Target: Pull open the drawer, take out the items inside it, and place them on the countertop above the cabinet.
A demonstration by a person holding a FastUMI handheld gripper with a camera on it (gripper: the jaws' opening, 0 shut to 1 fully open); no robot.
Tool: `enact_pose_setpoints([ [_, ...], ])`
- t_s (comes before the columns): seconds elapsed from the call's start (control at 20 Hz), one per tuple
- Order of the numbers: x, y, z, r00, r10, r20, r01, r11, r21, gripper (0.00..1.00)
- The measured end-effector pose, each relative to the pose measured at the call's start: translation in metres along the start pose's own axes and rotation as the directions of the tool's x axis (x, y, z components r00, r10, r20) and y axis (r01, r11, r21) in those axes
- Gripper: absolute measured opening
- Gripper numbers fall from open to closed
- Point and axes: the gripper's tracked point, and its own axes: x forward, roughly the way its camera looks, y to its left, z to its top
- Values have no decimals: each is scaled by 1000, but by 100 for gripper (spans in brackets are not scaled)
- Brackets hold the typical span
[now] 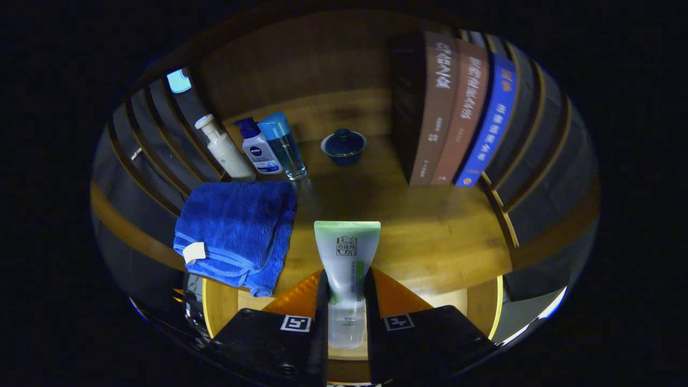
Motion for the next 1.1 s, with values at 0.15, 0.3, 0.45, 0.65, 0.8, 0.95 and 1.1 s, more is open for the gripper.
enact_pose_setpoints([
  [0.15, 22, 16, 13, 999, -9, -42, 9, 1000, -17, 34],
  [0.3, 36, 13, 28, 996, -52, -72, 47, 997, -65, 34],
  [0.45, 52, 10, 28, 991, -74, -114, 67, 996, -64, 34],
  [0.65, 61, 7, 31, 989, -65, -132, 63, 998, -17, 40],
  [0.8, 60, 5, 31, 988, -67, -137, 63, 998, -29, 47],
  [0.95, 50, 0, 38, 992, -82, -101, 77, 996, -53, 66],
  [1.1, 35, 1, 35, 996, -66, -61, 63, 997, -48, 89],
])
